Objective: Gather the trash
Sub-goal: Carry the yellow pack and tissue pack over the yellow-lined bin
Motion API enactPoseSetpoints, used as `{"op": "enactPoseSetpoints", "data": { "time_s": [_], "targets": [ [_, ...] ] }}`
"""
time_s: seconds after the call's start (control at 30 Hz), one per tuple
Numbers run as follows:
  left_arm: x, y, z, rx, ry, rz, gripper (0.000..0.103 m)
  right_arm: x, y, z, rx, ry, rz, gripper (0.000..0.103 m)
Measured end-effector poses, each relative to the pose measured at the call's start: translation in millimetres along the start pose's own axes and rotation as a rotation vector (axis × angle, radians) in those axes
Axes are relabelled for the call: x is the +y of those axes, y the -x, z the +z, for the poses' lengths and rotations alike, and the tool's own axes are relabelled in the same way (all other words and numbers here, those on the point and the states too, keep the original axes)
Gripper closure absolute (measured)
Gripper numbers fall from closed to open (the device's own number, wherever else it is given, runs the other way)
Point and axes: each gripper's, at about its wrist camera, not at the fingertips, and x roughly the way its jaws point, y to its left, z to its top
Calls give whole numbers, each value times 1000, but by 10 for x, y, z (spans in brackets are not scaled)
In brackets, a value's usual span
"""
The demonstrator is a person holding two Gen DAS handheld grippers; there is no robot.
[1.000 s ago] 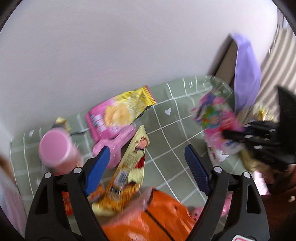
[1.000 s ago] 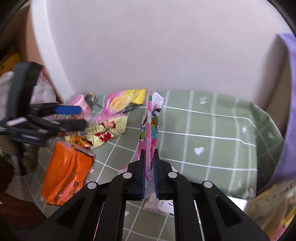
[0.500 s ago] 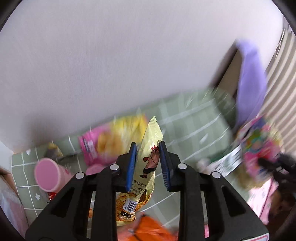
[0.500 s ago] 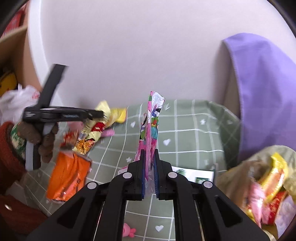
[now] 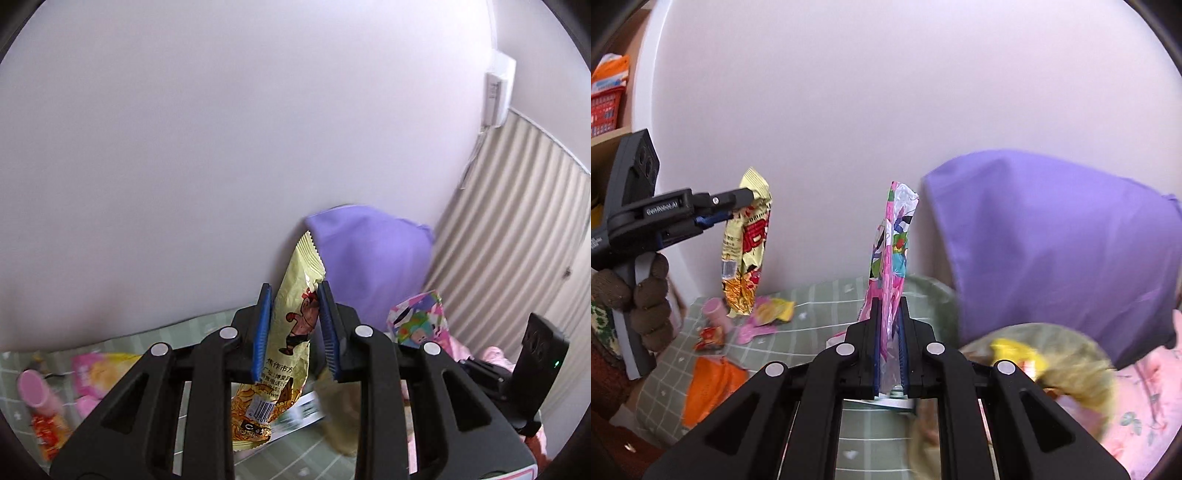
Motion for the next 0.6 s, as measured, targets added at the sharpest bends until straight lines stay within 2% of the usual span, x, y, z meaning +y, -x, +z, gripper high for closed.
{"op": "enactPoseSetpoints", "data": {
  "time_s": [0.1, 0.27, 0.37, 0.6],
  "targets": [
    [-258, -136, 6, -12, -4, -79, 79, -172, 155, -21, -15, -13, -58, 93],
    [-689, -519, -68, 28, -17, -178, 79, -478, 375, -124, -24, -40, -148, 93],
    [-933, -746, -139, 52, -39, -229, 79, -658, 497, -180, -28, -63, -189, 93],
    [-1264, -1009, -295, 84, -46, -318, 79, -1100, 753, -310, -42, -125, -281, 93]
  ]
}}
